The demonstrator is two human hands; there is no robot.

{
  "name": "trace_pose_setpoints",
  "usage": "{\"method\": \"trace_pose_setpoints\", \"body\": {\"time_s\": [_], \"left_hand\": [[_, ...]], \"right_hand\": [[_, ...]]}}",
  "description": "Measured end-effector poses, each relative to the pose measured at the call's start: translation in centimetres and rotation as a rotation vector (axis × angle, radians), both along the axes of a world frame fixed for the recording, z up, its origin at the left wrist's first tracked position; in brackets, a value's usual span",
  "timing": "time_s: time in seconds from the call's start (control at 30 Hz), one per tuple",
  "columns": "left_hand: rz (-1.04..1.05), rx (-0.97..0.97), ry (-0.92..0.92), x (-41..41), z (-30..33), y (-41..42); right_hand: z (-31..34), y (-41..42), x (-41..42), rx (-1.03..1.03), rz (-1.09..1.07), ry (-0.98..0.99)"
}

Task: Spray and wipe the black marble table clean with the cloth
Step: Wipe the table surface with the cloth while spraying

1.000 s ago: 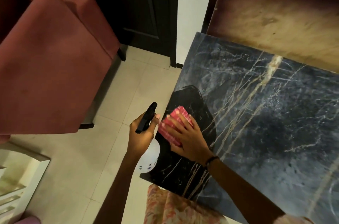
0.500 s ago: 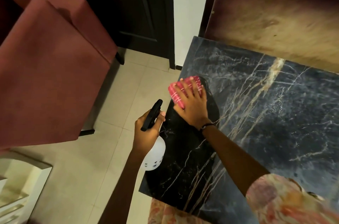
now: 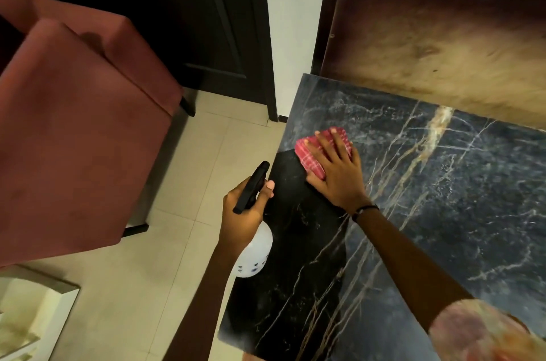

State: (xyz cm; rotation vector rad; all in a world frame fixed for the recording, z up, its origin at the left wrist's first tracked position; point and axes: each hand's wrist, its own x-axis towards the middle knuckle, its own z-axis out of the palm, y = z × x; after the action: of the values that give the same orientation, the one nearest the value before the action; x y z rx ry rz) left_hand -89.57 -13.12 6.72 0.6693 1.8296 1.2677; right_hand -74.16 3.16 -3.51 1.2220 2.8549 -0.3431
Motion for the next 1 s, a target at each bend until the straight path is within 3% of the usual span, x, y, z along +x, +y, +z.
{"method": "trace_pose_setpoints", "body": {"time_s": [0.2, 0.4, 0.57, 0.77, 0.9, 1.0], "left_hand": [[-0.020, 0.032, 0.016, 0.1, 0.4, 2.3], [-0.061, 0.027, -0.001, 0.3, 0.5, 4.3], [-0.053, 0.013, -0.027, 0.0, 0.2, 5.6], [-0.069, 0.031, 0.000, 0.2, 0.5, 7.7], [-0.068, 0.046, 0.027, 0.6, 0.8, 9.6], [-0.073, 0.050, 0.021, 1.1, 1.0, 10.7]], "right_hand": [[0.3, -0.2, -6.8, 0.009, 0.099, 0.088], [-0.6, -1.5, -0.4, 0.083, 0.314, 0.147], [-0.5, 5.5, 2.6, 0.076, 0.031, 0.065], [0.1, 8.6, -4.9, 0.018, -0.148, 0.069], [0.0, 5.7, -6.9, 0.038, 0.066, 0.159], [-0.6, 4.5, -3.8, 0.118, 0.223, 0.190]]}}
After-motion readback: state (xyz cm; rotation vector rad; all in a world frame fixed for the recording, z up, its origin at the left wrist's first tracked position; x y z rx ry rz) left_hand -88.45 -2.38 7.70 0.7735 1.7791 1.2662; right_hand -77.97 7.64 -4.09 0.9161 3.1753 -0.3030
